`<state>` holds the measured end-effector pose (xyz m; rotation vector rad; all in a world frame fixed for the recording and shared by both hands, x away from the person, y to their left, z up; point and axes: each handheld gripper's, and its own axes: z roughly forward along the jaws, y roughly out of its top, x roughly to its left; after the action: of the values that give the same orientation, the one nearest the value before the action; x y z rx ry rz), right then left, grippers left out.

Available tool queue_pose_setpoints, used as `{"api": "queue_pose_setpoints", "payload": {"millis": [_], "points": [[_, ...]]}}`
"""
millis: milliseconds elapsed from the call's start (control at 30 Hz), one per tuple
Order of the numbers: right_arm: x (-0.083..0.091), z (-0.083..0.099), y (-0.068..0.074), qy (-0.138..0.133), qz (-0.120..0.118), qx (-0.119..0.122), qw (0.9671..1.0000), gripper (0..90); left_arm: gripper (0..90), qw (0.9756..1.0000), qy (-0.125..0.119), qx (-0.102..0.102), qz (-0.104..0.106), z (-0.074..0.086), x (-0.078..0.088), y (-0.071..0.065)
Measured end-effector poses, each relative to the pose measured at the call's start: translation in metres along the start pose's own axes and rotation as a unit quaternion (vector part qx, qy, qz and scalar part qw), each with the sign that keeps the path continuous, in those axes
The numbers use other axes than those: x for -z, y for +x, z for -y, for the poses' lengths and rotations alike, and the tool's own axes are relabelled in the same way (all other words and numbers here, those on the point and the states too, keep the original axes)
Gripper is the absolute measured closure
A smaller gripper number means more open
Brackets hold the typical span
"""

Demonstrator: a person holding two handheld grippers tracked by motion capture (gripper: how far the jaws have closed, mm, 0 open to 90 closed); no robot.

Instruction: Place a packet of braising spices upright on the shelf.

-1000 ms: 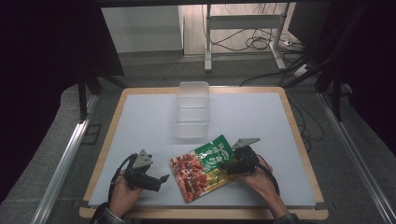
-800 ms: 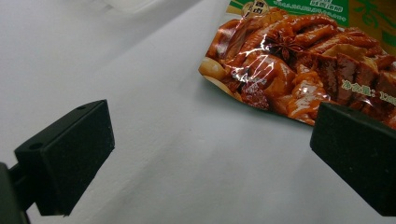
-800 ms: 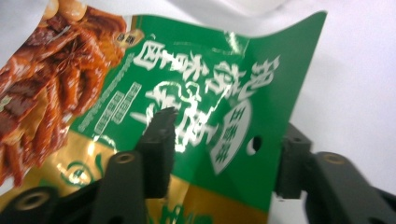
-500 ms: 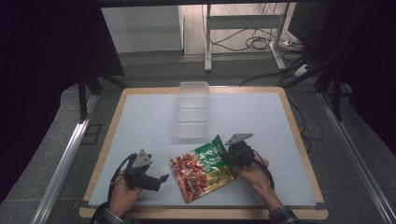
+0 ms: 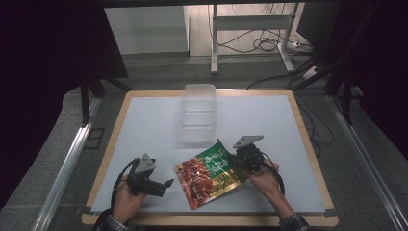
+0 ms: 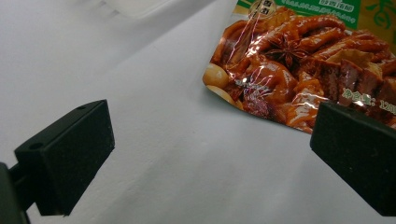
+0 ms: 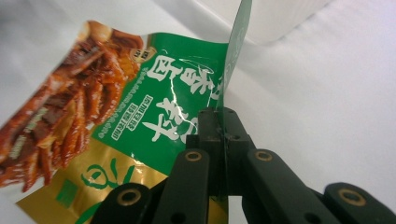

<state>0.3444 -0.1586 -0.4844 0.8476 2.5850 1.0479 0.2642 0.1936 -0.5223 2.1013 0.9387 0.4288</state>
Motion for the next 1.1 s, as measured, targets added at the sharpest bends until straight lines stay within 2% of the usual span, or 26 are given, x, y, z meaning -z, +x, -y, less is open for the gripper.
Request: {"api": "queue_pose_setpoints", "payload": {"millis": [167,300,567,667,1100], "points": [[0.01,-0.005,0.0,-0.009,-0.014,-0.014,0.9998,88.9,0.0,1.0,-0.002,0.001,0.0,0.0,0.001,0.001],[0.018,-0.01,0.001,-0.016,-0.021,-0.014,0.9995,88.9,0.0,1.0,-0.004,0.003,0.0,0.0,0.001,0.001],[0.045,-0.024,0.006,-0.037,-0.028,-0.013,0.9989,88.8,0.0,1.0,-0.005,0.003,0.001,0.0,0.001,0.0],[0.058,-0.035,0.011,-0.051,-0.039,-0.015,0.9978,88.8,0.0,1.0,-0.005,0.002,0.001,0.0,0.0,0.0],[0.085,-0.077,0.024,-0.056,-0.058,0.026,0.9964,89.1,0.0,0.9997,-0.021,0.001,0.012,-0.001,0.004,0.0]]}}
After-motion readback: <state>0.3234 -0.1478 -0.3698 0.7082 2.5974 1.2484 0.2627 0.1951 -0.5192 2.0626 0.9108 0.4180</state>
